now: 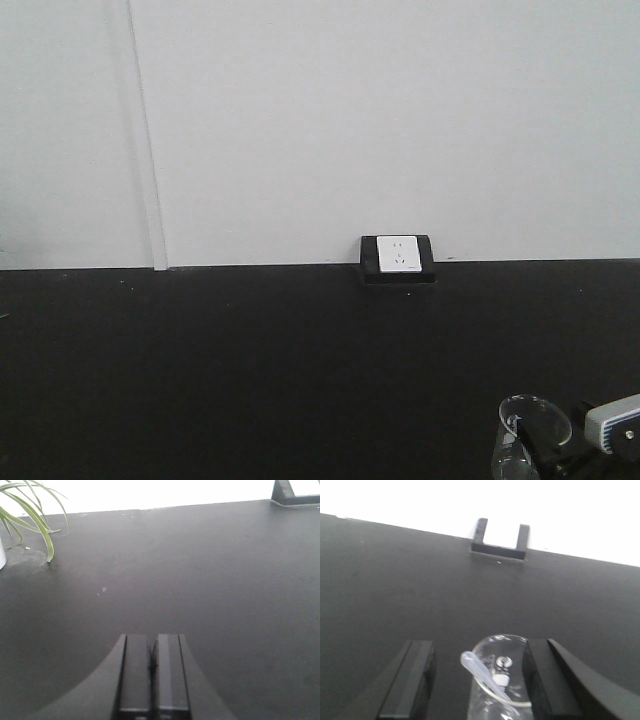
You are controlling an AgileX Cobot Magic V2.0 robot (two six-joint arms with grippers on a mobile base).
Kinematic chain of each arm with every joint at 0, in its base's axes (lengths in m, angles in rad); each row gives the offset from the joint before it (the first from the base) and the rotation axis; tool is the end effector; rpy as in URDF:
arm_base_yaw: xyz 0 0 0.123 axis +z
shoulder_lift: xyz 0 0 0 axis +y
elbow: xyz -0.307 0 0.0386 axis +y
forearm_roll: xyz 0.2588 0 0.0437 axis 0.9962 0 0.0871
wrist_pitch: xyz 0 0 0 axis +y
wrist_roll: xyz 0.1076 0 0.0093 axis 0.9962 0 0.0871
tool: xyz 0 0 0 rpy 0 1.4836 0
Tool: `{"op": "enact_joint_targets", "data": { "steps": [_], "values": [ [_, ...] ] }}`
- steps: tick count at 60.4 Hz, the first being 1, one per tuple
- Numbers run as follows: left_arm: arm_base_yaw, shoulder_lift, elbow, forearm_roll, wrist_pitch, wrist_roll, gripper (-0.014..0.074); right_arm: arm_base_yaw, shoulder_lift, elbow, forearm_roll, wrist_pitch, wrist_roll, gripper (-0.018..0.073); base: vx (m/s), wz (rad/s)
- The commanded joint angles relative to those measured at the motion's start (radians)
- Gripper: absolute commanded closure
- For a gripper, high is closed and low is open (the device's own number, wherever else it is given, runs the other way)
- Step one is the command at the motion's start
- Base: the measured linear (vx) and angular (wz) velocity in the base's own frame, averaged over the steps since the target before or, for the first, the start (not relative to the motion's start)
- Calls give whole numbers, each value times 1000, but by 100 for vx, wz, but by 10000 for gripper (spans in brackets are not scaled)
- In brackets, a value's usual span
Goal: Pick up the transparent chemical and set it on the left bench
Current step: 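Lift the pipette up out of the beaker with the right gripper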
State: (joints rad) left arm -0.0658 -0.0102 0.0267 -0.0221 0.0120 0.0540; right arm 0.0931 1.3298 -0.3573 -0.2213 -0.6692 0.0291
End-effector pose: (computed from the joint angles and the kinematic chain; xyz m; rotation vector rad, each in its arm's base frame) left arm 0.0598 -0.0040 0.2041 0.0741 1.5103 -0.0274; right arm 0.2478 0.0379 0.2168 -0.3105 1.7705 0.0853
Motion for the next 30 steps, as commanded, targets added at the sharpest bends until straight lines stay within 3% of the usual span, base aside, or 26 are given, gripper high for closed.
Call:
{"op": "enact_joint_targets", "data": {
  "steps": [1,30],
  "values": [
    [-2,-19,16,-1,-78,-8,600,-6,38,-37,-14,-117,2,95,0,0],
    [-2,-19,16,-1,-78,-8,600,-6,245,-183,-14,-95,30,102,0,0]
  ]
}}
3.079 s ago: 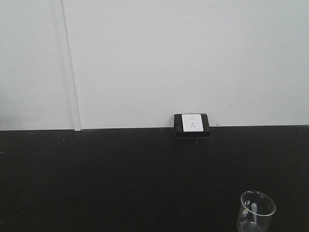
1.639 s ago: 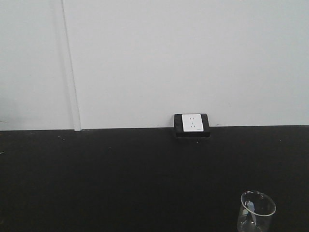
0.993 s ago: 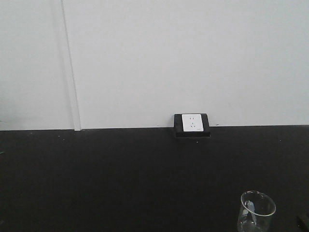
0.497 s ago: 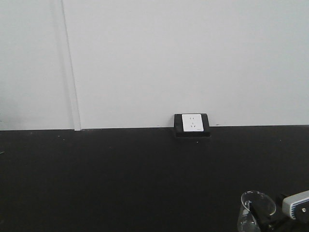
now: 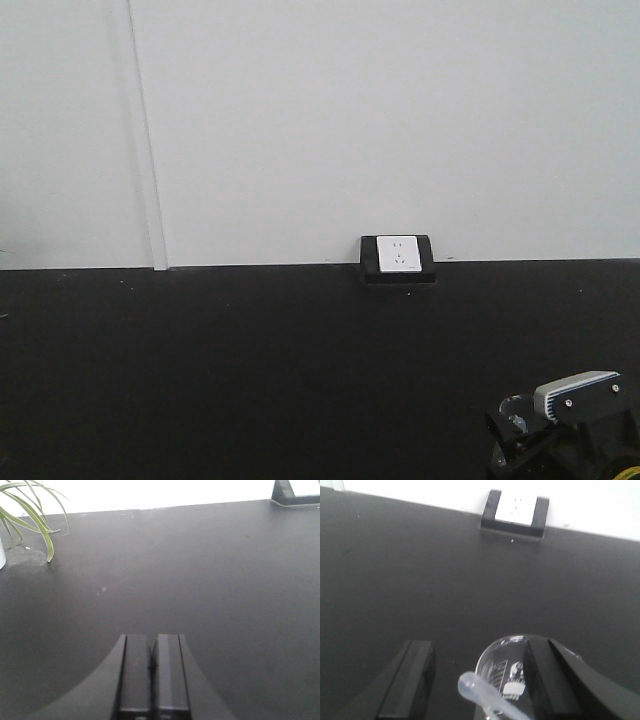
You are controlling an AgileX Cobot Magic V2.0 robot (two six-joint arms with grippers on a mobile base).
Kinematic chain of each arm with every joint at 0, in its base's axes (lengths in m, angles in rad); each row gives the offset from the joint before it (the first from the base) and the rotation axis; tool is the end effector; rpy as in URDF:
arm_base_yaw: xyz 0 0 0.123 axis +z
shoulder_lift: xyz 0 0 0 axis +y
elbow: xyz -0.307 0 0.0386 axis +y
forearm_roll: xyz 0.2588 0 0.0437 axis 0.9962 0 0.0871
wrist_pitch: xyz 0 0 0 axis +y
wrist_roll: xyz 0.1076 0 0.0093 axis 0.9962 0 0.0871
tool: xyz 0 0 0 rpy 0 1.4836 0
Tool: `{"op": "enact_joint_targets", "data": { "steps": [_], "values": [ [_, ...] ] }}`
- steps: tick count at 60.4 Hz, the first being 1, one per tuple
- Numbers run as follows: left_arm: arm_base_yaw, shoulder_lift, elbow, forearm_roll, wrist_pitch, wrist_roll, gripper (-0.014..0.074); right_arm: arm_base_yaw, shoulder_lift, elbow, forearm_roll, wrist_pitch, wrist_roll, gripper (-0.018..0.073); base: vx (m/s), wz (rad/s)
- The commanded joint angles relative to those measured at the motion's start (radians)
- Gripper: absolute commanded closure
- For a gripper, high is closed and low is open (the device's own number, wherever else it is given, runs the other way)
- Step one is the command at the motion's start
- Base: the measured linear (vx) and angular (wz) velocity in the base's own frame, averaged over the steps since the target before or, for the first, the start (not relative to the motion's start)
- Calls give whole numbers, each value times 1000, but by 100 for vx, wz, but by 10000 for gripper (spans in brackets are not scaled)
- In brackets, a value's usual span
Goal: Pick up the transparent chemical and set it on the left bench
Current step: 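Lift the pipette up out of the beaker with the right gripper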
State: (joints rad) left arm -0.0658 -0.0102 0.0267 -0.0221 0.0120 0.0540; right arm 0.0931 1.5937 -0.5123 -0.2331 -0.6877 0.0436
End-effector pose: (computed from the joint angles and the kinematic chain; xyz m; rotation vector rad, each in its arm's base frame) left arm 0.0598 -0.0040 0.2041 0.0741 1.5103 -0.0274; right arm 0.3044 0.0443 0.1875 -0.3170 1.8618 0.1085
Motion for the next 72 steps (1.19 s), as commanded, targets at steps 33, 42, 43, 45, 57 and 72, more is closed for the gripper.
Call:
{"op": "enact_joint_targets", "data": {
  "steps": [33,42,43,45,57,72],
  "values": [
    [-2,-19,16,-1,-78,-8,600,-6,-12,-28,-2,-79,4,515,0,0],
    [-2,-19,16,-1,-78,-8,600,-6,-62,-28,2,-98,-78,570,0,0],
    [-2,-19,16,-1,-78,-8,600,-6,-72,-28,5,-92,-79,569,0,0],
    [-2,-19,16,-1,-78,-8,600,-6,-103,-28,11,-75,-78,569,0,0],
    [-2,-19,16,-1,-78,-8,600,-6,-350,-28,54,75,-61,566,0,0],
    [-2,-19,16,-1,-78,-8,600,-6,-671,-8,54,412,16,566,0,0]
  ]
}}
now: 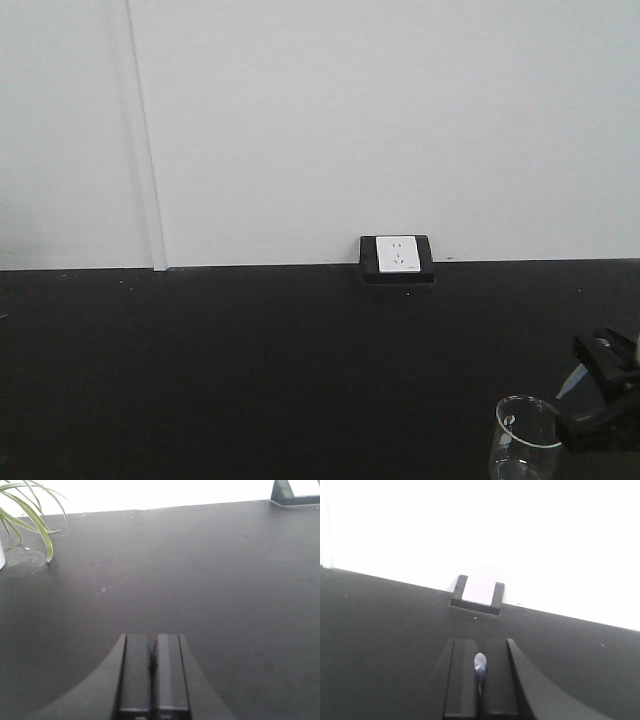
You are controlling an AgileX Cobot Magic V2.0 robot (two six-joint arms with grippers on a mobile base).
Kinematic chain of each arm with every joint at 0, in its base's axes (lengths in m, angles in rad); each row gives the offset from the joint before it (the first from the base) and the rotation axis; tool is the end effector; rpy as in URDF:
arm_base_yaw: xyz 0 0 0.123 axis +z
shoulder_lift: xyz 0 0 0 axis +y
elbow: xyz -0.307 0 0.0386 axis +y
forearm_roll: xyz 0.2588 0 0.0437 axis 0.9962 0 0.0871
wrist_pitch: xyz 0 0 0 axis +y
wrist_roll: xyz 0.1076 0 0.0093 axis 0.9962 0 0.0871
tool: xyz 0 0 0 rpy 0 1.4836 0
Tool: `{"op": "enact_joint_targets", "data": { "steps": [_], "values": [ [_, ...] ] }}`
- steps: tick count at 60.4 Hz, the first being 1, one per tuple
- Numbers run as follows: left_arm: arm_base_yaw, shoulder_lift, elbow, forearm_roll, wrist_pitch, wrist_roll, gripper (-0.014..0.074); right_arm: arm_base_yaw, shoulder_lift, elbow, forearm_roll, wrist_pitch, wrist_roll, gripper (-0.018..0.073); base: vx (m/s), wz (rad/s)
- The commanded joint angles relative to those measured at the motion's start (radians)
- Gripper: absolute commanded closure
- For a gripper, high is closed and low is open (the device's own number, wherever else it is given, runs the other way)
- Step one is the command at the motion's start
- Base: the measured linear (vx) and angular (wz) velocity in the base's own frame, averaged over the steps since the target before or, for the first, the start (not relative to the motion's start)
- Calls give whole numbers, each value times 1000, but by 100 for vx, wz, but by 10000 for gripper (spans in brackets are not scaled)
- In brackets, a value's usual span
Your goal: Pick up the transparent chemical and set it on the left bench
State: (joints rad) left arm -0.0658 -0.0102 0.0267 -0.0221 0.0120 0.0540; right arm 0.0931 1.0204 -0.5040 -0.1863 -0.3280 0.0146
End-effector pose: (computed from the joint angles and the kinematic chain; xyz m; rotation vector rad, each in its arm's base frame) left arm 0.0598 -0.0040 0.2041 0.0741 1.5103 -0.0274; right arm 0.2246 0.0274 0.3035 -0.2579 1.6572 -0.0019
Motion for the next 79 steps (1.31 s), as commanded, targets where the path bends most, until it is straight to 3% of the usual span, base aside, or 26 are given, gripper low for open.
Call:
{"op": "enact_joint_targets", "data": {
  "steps": [1,27,79],
  "values": [
    [-2,-19,16,-1,-78,-8,600,-6,-114,-13,7,65,56,566,0,0],
    [-2,-19,16,-1,-78,-8,600,-6,-428,147,-1,130,92,566,0,0],
    [-2,-19,16,-1,-78,-8,600,-6,-450,147,-1,130,91,566,0,0]
  ]
}}
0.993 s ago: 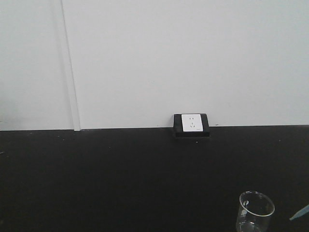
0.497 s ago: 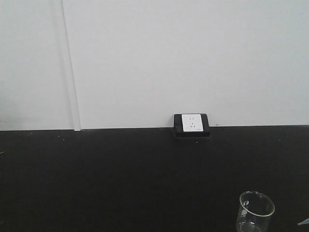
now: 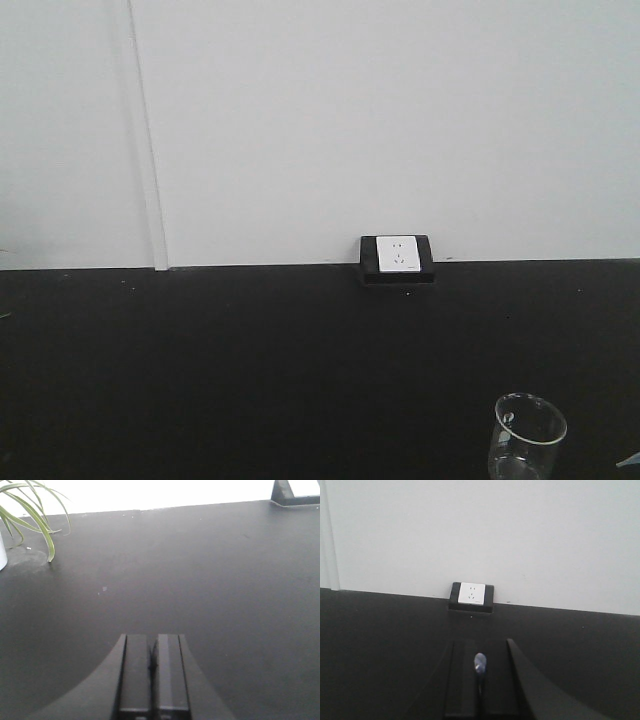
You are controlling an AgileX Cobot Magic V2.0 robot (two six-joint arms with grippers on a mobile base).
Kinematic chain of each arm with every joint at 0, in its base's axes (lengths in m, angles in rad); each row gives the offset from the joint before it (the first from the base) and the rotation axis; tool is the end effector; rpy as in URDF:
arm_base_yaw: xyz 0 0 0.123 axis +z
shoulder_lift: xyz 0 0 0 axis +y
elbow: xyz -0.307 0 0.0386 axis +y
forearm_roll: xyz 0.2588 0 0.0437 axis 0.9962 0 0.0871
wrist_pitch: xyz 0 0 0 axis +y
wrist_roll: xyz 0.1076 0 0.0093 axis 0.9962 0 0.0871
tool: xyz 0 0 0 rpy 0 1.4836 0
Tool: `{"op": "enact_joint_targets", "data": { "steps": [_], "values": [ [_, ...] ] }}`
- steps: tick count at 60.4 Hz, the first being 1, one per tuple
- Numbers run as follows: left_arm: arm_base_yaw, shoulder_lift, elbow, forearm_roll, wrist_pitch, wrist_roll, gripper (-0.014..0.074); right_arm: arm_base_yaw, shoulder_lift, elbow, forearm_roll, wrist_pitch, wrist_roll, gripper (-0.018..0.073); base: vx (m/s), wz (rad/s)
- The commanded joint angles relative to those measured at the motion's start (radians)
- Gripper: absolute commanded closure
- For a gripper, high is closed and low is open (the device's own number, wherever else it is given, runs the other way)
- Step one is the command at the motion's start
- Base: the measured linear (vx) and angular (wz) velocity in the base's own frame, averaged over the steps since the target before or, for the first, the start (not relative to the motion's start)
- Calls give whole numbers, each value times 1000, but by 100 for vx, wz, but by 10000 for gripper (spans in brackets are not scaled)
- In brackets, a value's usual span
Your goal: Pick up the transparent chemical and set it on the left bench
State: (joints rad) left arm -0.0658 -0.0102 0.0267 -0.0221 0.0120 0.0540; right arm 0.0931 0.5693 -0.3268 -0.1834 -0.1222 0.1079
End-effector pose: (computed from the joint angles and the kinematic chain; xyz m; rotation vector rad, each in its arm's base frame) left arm 0.0598 -0.0040 0.2041 0.0741 1.5103 -0.0274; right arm 0.1311 0.0146 0.2974 -0.1513 1.5989 0.0325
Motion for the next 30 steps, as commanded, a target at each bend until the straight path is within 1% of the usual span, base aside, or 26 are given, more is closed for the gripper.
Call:
{"op": "enact_joint_targets", "data": {
  "steps": [1,18,30],
  "values": [
    [-2,-19,16,-1,-78,-8,600,-6,2,-30,-3,-76,-2,566,-4,-2],
    [-2,-19,16,-1,-78,-8,600,-6,2,-30,-3,-76,-2,566,-9,-1],
    [-2,-19,16,-1,-78,-8,600,-6,13,-30,-3,-75,-2,566,-20,-2]
  ]
}}
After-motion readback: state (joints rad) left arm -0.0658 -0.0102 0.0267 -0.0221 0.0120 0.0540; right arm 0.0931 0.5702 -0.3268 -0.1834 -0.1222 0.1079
